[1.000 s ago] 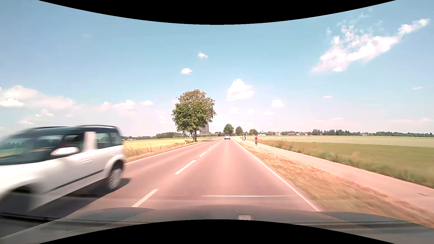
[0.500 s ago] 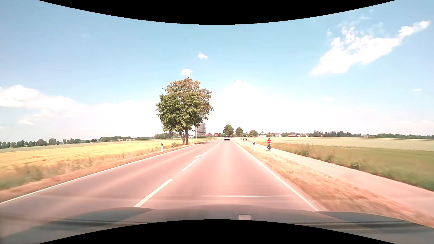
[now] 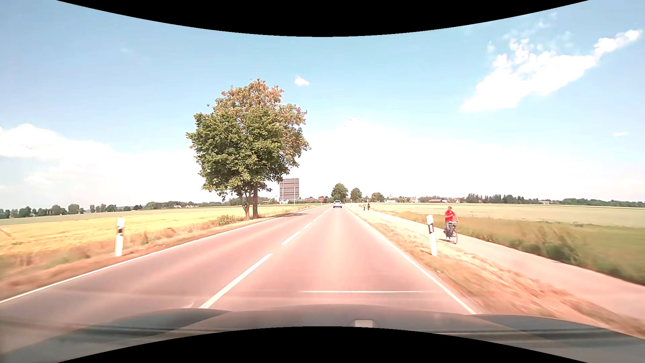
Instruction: Follow the waypoints while adhering to traffic rules and regulations
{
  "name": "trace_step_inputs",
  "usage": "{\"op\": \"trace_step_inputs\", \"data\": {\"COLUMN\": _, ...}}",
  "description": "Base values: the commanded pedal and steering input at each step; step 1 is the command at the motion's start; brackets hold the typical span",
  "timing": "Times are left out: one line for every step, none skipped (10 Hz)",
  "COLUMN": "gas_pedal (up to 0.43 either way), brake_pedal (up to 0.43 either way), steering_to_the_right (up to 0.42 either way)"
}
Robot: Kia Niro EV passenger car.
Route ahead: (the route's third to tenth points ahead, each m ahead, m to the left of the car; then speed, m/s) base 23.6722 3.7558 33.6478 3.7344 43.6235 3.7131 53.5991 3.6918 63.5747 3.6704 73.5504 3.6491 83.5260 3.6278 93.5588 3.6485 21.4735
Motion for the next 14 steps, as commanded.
{"op": "trace_step_inputs", "data": {"gas_pedal": 0.209, "brake_pedal": 0.0, "steering_to_the_right": -0.001}}
{"op": "trace_step_inputs", "data": {"gas_pedal": 0.209, "brake_pedal": 0.0, "steering_to_the_right": -0.001}}
{"op": "trace_step_inputs", "data": {"gas_pedal": 0.209, "brake_pedal": 0.0, "steering_to_the_right": -0.001}}
{"op": "trace_step_inputs", "data": {"gas_pedal": 0.209, "brake_pedal": 0.0, "steering_to_the_right": -0.001}}
{"op": "trace_step_inputs", "data": {"gas_pedal": 0.209, "brake_pedal": 0.0, "steering_to_the_right": -0.001}}
{"op": "trace_step_inputs", "data": {"gas_pedal": 0.209, "brake_pedal": 0.0, "steering_to_the_right": -0.001}}
{"op": "trace_step_inputs", "data": {"gas_pedal": 0.209, "brake_pedal": 0.0, "steering_to_the_right": -0.001}}
{"op": "trace_step_inputs", "data": {"gas_pedal": 0.209, "brake_pedal": 0.0, "steering_to_the_right": -0.001}}
{"op": "trace_step_inputs", "data": {"gas_pedal": 0.209, "brake_pedal": 0.0, "steering_to_the_right": -0.001}}
{"op": "trace_step_inputs", "data": {"gas_pedal": 0.209, "brake_pedal": 0.0, "steering_to_the_right": -0.001}}
{"op": "trace_step_inputs", "data": {"gas_pedal": 0.197, "brake_pedal": 0.0, "steering_to_the_right": -0.001}}
{"op": "trace_step_inputs", "data": {"gas_pedal": 0.197, "brake_pedal": 0.0, "steering_to_the_right": -0.001}}
{"op": "trace_step_inputs", "data": {"gas_pedal": 0.197, "brake_pedal": 0.0, "steering_to_the_right": -0.001}}
{"op": "trace_step_inputs", "data": {"gas_pedal": 0.197, "brake_pedal": 0.0, "steering_to_the_right": -0.001}}
